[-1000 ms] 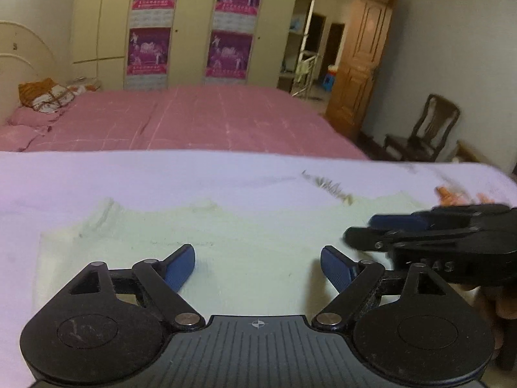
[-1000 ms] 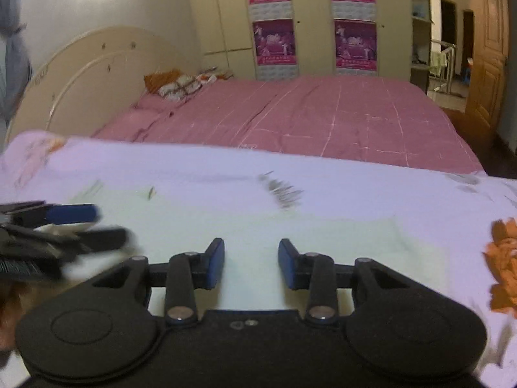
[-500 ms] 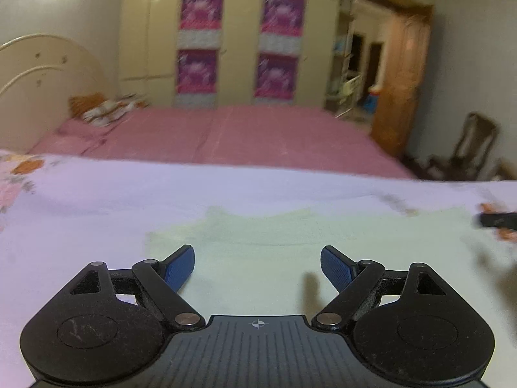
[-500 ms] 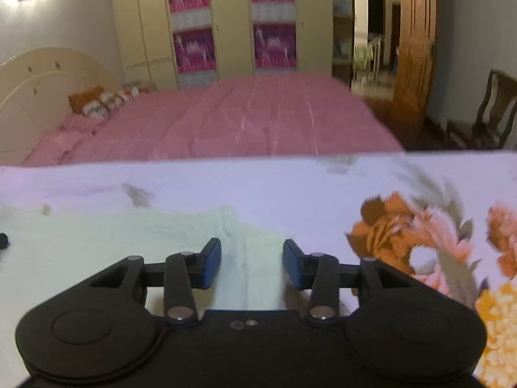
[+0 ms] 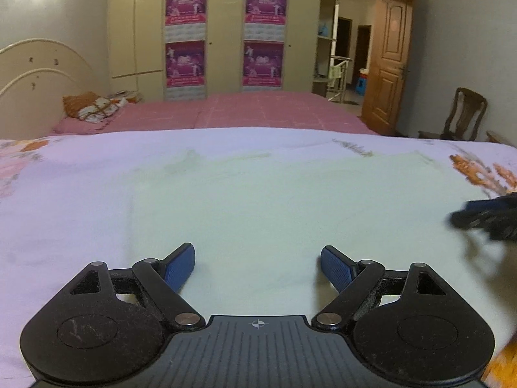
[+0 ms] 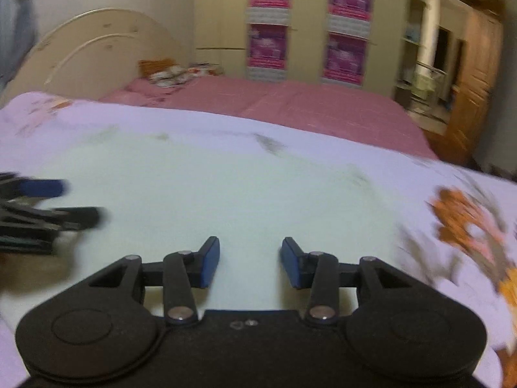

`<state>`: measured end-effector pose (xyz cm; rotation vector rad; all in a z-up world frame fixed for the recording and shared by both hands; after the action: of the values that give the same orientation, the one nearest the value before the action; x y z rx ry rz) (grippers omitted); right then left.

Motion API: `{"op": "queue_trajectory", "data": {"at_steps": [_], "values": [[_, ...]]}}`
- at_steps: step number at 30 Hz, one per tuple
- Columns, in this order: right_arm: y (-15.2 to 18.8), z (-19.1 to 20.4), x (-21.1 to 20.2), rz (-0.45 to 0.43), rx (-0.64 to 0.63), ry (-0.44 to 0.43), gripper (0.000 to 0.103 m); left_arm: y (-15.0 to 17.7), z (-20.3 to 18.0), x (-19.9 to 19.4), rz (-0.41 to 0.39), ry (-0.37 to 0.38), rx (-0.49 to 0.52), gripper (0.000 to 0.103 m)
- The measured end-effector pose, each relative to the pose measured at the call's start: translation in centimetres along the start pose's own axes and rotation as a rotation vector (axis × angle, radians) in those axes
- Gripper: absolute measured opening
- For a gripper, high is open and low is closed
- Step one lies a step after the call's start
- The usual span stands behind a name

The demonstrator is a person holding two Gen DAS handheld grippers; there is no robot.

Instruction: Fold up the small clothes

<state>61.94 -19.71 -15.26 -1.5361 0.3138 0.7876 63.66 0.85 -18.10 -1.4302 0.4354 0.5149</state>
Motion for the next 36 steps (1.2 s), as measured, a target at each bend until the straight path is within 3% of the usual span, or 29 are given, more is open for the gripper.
{"op": "queue_trajectory", "data": {"at_steps": [4,8,12,18,22,28,29,34,36], "values": [[1.2,-1.8,-1.9,-0.001,0.029,0.024,0.039,0.5,1.3,-1.6,0.012,-0.052,0.022,0.085],[1.1,1.8,-4.1,-0.039,-0.031,-0.039,0.041,0.6,-0.1,-5.0,0.001,-0.008,-0.04,0.085],[3.4,7.2,-5.2,-0.012,-0.101,-0.125,0.041,2.8,-3.4,-7.0,0.028,0.04,-0.015,0.085],[6.5,10.9,-5.0,0.047,-0.147,-0.108,0.039,5.6,-4.0,-7.7,0.055,0.011,-0.001,0.085],[6.6,9.4,-5.8,0.055,-0.123,-0.055,0.041,6.1,-1.9,-8.2,0.068,-0.03,-0.021,0.085],[8.6,2.6,-8.6,0.067,-0.01,0.047,0.041,7.1,1.6,-8.8,0.076,-0.068,-0.036,0.085],[9.0,1.6,-9.1,0.068,0.013,0.053,0.037,7.2,2.1,-8.7,0.077,-0.068,-0.037,0.085],[9.8,1.2,-9.6,0.08,0.021,0.066,0.032,6.2,2.0,-8.9,0.078,-0.085,-0.024,0.085],[8.9,1.6,-10.1,0.043,0.042,0.058,0.032,5.9,2.1,-9.1,0.064,-0.104,-0.022,0.085]]}}
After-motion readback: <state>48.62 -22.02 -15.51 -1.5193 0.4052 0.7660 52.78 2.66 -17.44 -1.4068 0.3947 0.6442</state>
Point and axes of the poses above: each gripper's, at about its wrist camera, not at the fingertips, and x roughly the way its jaws point, z to its left, y to its underside, the point moved 9 cm from there along x, roughly the way its jaws point, and after that the axes turned 12 degrees about -y, right-handed, at the moved point
